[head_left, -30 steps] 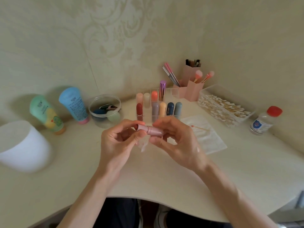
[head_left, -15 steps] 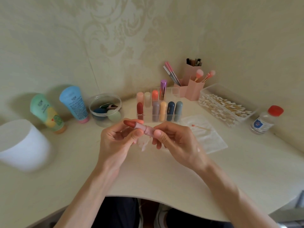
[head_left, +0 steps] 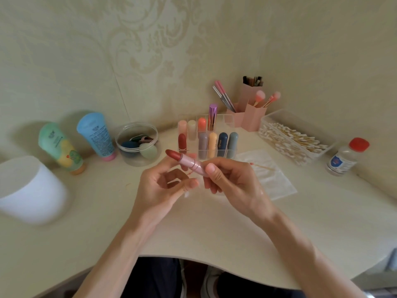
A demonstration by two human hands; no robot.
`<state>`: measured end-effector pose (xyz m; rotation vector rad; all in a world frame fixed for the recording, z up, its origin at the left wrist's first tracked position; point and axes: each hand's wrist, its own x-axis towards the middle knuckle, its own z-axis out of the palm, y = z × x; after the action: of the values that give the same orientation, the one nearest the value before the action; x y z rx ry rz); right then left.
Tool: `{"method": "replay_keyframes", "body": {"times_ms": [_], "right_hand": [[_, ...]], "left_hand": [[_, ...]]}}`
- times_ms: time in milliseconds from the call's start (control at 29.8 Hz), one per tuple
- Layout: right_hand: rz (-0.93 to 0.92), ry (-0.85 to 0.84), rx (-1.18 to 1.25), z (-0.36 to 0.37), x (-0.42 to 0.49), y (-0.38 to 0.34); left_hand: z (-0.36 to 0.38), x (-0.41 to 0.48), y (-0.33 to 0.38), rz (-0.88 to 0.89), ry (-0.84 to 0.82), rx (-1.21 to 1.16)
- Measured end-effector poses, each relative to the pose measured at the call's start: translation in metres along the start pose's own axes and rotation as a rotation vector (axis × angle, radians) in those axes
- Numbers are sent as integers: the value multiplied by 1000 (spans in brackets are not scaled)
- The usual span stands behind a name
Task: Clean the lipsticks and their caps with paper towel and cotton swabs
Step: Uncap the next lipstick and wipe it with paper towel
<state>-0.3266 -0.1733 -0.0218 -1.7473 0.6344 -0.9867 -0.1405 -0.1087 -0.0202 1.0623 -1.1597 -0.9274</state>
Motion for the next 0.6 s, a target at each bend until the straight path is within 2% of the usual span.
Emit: {"method": "replay_keyframes", "body": {"times_ms": [168, 268, 335, 369, 436, 603], "right_hand": [[-29, -13, -47, 2, 1, 0], [-4, 237, -175, -3, 5, 6], [44, 410, -373, -11, 5, 12], [61, 438, -464, -14, 4, 14], [78, 403, -561, -15, 2, 15], [72, 191, -772, -2, -1, 23]], "left_hand": [[0, -1, 1, 75, 28, 29], [-3, -1, 8, 37, 126, -68], [-7, 1, 8, 51, 198, -84], [-7, 2, 8, 57, 220, -85], [-7, 2, 8, 54, 253, -101], [-5, 1, 8, 24, 257, -126]]}}
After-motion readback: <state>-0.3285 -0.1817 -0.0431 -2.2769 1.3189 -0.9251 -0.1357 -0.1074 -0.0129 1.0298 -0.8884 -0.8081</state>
